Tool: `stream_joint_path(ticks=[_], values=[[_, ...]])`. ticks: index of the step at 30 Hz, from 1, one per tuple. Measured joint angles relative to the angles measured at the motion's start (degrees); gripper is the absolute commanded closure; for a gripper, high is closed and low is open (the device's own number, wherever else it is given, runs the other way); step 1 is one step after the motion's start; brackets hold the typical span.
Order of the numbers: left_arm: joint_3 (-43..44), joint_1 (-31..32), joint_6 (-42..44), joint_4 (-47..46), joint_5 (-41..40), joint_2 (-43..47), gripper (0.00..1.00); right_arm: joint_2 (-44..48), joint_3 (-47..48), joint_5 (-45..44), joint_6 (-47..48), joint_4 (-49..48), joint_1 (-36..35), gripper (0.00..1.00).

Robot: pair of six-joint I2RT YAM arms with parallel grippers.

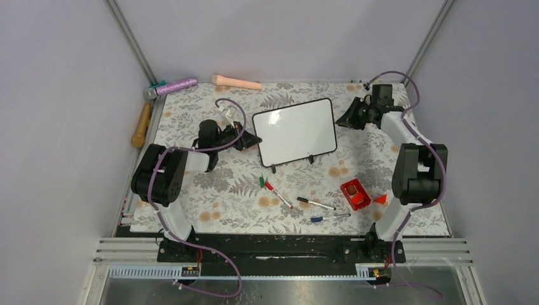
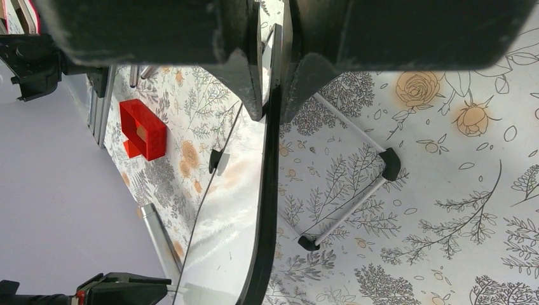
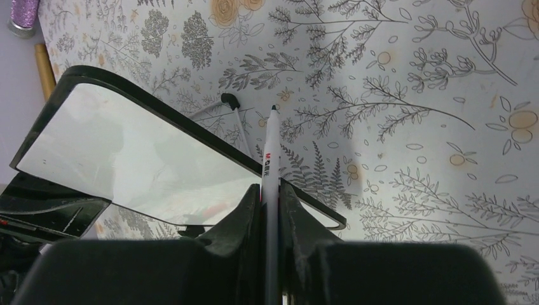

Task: Write a sentence on the whiteboard
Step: Adjust the whiteboard at the center of the board, then hold the whiteboard on the whiteboard stand.

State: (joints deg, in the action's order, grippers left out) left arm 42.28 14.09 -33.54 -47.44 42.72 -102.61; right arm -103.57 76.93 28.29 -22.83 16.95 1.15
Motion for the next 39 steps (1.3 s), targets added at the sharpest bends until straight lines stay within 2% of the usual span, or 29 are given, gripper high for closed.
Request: stream_joint_path(ticks=[7,9,15,19,26,28,32,39], values=[[0.2,0.0,0.5,0.5,0.8,0.0,0.93,4.7,-5.0,-1.7,0.0,-0.9,0.0,1.00],[0.2,0.1,0.5,0.6,1.1,0.0,0.89,6.0,-6.3,-2.3,0.0,-0.9,0.0,1.00],[0.0,1.3,0.2,0.5,0.2,0.2,0.57,10.7,-8.9,-5.2,0.0,2.2,-0.4,1.00],[-2.8,2.5,-1.2,-1.3,-1.4,2.2,0.46,14.6,-9.2,-9.8,-0.2,4.5,-1.9,1.00],[-11.3,2.7,-7.5,-10.1,-4.5,3.9,0.40,20.8,-10.4,-17.2,-0.7,3.4,-2.3,1.00],[-12.9,2.7,-7.9,-10.0,-5.6,4.9,0.35,22.3,-11.4,-17.6,-0.7,1.8,-2.3,1.00],[-14.6,2.7,-6.3,-5.7,-8.4,10.0,0.35,27.2,-16.0,-17.7,-0.9,-3.9,-3.3,1.00],[-17.6,5.0,-4.2,-3.1,-13.7,16.0,0.37,28.9,-13.5,-19.3,0.2,-9.6,-14.0,1.00]])
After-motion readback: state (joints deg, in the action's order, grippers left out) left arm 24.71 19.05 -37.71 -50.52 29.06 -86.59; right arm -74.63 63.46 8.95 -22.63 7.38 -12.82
